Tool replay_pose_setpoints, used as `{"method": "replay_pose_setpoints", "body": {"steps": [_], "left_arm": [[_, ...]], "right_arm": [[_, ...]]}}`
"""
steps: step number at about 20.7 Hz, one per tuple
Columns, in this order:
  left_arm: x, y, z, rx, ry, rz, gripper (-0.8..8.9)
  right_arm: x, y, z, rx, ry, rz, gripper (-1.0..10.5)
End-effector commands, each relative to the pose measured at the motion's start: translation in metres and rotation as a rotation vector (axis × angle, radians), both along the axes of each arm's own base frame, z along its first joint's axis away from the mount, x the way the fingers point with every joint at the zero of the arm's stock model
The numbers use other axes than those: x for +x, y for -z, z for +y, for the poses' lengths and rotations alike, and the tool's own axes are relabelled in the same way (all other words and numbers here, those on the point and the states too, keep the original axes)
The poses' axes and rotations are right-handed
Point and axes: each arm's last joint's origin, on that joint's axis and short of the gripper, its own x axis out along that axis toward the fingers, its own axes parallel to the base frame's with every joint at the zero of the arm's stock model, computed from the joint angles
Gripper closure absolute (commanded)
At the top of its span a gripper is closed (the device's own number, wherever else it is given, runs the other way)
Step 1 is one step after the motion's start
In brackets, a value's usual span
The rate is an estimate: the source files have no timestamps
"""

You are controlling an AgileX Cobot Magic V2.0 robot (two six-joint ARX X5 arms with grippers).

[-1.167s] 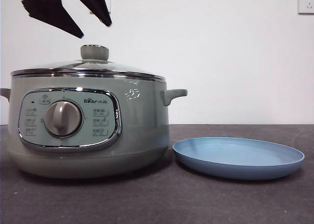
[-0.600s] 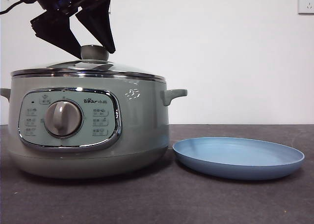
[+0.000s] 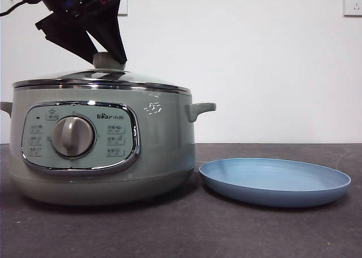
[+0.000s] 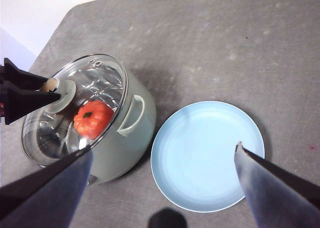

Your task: Take the pumpkin out from the steamer,put the pumpkin in the blue plate,close the lid

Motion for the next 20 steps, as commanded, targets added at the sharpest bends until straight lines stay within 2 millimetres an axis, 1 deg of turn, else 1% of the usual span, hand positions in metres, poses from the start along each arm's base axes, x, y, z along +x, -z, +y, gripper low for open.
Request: {"method": "replay_pose_setpoints", "body": {"steps": [1,5,7,9,11,14,17,19,20], "left_arm": [[0.001,-0.008,-0.001,-0.002,0.009,-0.038,8.22],[-0.005,-0.038,0.003,-0.042,0.006,-0.122,8.22],[-0.012,-0.055,0.006,-0.061,0.005,-0.164,8.22],[-0.02,-0.073,0.01,-0.074,0.001,-0.201,8.22],[-0.031,-0.089,0.016,-0.068,-0.027,-0.241,8.22],[-0.05,-0.106,0.028,-0.045,-0.094,-0.315,8.22],[-0.073,-0.121,0.043,-0.007,-0.196,-0.393,8.22],[-0.087,-0.13,0.053,0.028,-0.273,-0.455,8.22],[-0.091,-0.132,0.056,0.041,-0.293,-0.475,8.22]], "right_arm": [[0.0,0.0,0.0,-0.006,-0.011,-0.008,4.7],[0.001,0.0,0.001,-0.006,-0.013,-0.003,4.7],[0.004,0.001,0.003,-0.012,-0.03,-0.001,4.7],[0.01,0.003,0.008,-0.019,-0.068,0.004,4.7],[0.019,0.005,0.019,-0.019,-0.127,0.002,4.7],[0.037,0.009,0.046,-0.021,-0.247,-0.004,4.7],[0.058,0.017,0.085,-0.032,-0.384,0.026,4.6],[0.073,0.022,0.113,-0.075,-0.433,0.06,3.9],[0.077,0.023,0.122,-0.09,-0.453,0.064,3.7]]}}
